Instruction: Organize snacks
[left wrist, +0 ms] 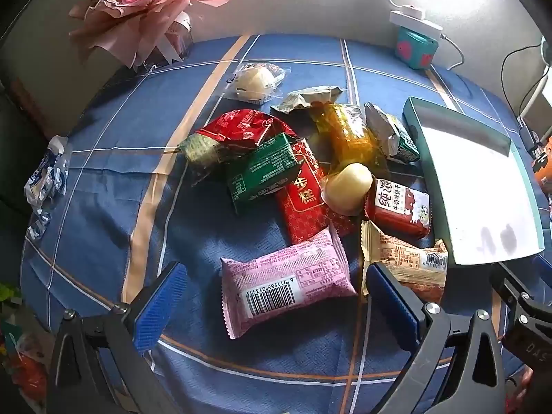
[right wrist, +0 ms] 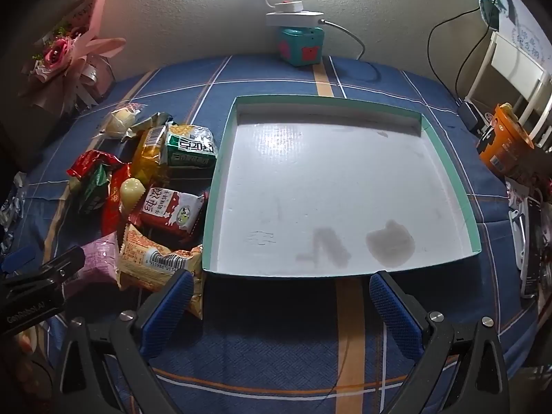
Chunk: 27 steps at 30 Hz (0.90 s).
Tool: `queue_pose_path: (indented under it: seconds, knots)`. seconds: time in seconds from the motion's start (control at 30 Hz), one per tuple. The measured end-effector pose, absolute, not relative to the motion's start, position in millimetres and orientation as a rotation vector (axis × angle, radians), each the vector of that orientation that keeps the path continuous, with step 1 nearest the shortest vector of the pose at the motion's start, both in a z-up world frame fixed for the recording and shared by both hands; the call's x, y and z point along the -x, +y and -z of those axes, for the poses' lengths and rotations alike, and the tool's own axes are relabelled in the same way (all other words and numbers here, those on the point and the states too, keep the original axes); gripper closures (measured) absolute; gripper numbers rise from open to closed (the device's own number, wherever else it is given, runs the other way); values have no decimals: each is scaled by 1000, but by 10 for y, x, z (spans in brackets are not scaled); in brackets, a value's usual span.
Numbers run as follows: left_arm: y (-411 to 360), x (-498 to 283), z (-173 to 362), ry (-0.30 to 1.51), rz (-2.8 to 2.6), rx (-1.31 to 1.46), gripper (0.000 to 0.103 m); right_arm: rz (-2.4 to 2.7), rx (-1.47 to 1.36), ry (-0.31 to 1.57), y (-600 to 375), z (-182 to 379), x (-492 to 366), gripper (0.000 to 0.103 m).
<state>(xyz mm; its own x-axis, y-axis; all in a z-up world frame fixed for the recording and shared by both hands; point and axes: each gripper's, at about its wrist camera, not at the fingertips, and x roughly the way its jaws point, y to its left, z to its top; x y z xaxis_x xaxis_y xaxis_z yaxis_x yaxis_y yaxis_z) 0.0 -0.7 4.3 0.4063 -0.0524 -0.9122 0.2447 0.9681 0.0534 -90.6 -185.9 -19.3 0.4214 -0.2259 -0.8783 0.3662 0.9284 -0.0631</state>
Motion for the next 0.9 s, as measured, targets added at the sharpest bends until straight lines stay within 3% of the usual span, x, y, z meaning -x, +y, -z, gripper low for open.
queue_pose_path:
  seconds: [0.9]
  knots:
    - [32,-26,38,1166,179,-183,0,362,-159,1069,-1901,226,917,0]
